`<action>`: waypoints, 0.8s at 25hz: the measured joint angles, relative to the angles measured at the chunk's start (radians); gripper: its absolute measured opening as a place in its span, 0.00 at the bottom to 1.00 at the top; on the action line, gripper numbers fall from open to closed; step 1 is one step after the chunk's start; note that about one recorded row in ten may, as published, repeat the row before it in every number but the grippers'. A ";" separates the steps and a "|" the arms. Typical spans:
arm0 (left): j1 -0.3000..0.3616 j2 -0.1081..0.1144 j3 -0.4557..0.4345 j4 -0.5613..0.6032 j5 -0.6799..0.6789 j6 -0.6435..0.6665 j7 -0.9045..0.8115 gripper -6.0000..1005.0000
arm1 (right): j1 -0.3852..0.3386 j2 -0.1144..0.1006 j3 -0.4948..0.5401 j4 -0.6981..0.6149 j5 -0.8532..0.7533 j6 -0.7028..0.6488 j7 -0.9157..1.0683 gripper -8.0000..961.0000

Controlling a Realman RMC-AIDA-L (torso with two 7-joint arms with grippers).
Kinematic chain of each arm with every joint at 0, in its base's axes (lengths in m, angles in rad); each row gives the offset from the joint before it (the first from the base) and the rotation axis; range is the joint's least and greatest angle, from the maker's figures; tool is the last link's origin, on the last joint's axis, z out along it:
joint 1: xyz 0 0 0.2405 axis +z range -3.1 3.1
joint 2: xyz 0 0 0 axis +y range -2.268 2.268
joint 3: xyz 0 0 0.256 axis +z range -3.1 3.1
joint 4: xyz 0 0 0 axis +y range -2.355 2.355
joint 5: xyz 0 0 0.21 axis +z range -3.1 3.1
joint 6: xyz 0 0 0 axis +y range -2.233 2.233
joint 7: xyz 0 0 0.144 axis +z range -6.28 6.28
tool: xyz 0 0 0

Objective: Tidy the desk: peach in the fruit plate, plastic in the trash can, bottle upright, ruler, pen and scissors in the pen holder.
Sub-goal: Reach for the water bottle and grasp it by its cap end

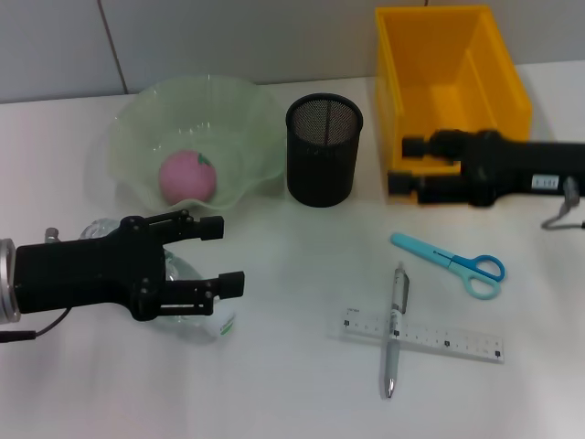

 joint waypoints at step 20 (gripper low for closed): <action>-0.016 0.021 0.104 0.203 0.051 0.010 0.003 0.86 | 0.015 0.000 0.000 0.000 -0.232 -0.081 0.152 0.83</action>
